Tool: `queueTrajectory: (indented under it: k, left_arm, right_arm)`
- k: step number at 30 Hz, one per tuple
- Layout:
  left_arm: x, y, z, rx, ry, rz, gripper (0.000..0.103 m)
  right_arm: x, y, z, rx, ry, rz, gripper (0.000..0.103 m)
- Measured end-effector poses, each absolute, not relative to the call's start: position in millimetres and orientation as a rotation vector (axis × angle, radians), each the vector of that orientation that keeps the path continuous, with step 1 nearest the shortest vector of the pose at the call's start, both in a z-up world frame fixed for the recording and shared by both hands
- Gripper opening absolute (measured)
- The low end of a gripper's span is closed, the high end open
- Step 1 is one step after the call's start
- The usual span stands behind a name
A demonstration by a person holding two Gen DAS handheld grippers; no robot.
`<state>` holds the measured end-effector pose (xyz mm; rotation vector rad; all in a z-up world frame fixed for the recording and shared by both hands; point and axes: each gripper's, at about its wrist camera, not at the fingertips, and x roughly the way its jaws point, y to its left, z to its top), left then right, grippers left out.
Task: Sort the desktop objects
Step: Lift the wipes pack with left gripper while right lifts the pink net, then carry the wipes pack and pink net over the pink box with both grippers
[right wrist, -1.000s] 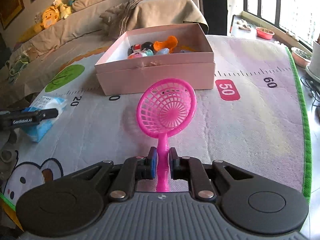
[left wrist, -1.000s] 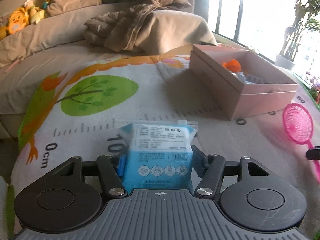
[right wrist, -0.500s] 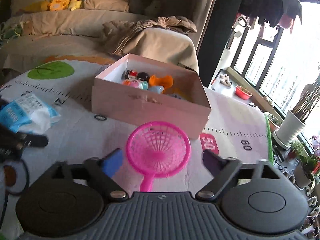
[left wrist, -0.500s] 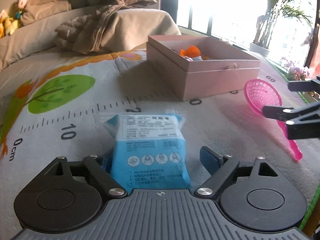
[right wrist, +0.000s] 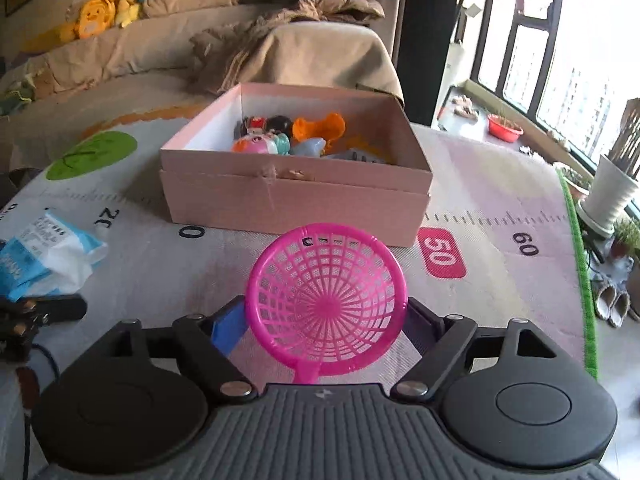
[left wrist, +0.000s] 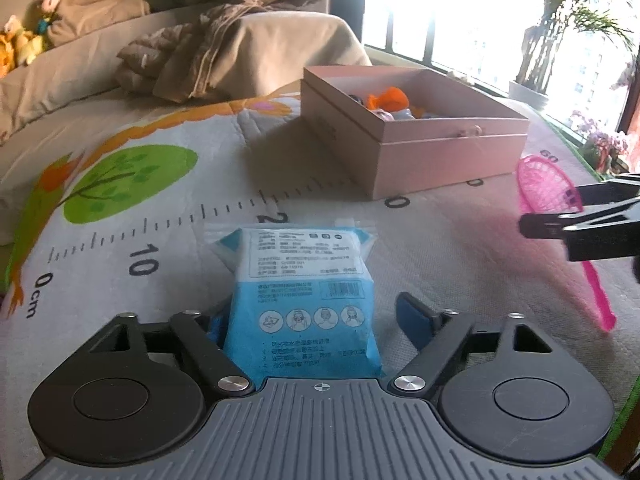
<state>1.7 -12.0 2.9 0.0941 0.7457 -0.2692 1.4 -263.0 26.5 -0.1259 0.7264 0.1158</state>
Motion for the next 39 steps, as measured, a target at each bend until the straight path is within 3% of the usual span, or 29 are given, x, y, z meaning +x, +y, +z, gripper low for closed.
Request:
queueTrajectory:
  k: [1, 4, 13, 17, 22, 26, 32, 39]
  left_arm:
    - [-0.2, -12.3, 3.8, 0.103, 0.741, -0.266, 0.063]
    - [-8.7, -13.3, 10.6, 0.124, 0.728, -0.296, 0.058]
    - [6.9, -51.6, 111.8, 0.215, 0.405, -0.401, 0.058]
    - [57.8, -98.9, 117.4, 0.293, 0.364, -0.476, 0.059]
    - [124.0, -131.7, 86.0, 0.296, 0.473, -0.463, 0.076]
    - [110.7, -112.9, 69.4, 0.259, 0.513, -0.453, 0.091]
    - [73.5, -67.3, 50.9, 0.206, 0.574, -0.369, 0.096]
    - [57.8, -41.7, 41.1, 0.088, 0.645, -0.357, 0.100]
  right_arm:
    - [-2.2, -264.4, 28.7, -0.123, 0.721, 0.121, 0.082]
    - [-13.3, -270.2, 40.0, -0.095, 0.705, 0.155, 0.082]
    - [-24.2, -307.6, 89.2, 0.123, 0.598, 0.251, 0.082]
    - [-19.1, -315.4, 91.0, 0.130, 0.574, 0.232, 0.082]
    - [-13.6, -323.2, 86.8, 0.120, 0.588, 0.196, 0.082]
    - [-7.3, -333.8, 87.9, 0.105, 0.600, 0.180, 0.082]
    - [34.9, -332.7, 116.5, 0.106, 0.563, 0.198, 0.082]
    - [148.3, -300.5, 125.7, 0.086, 0.590, 0.128, 0.082]
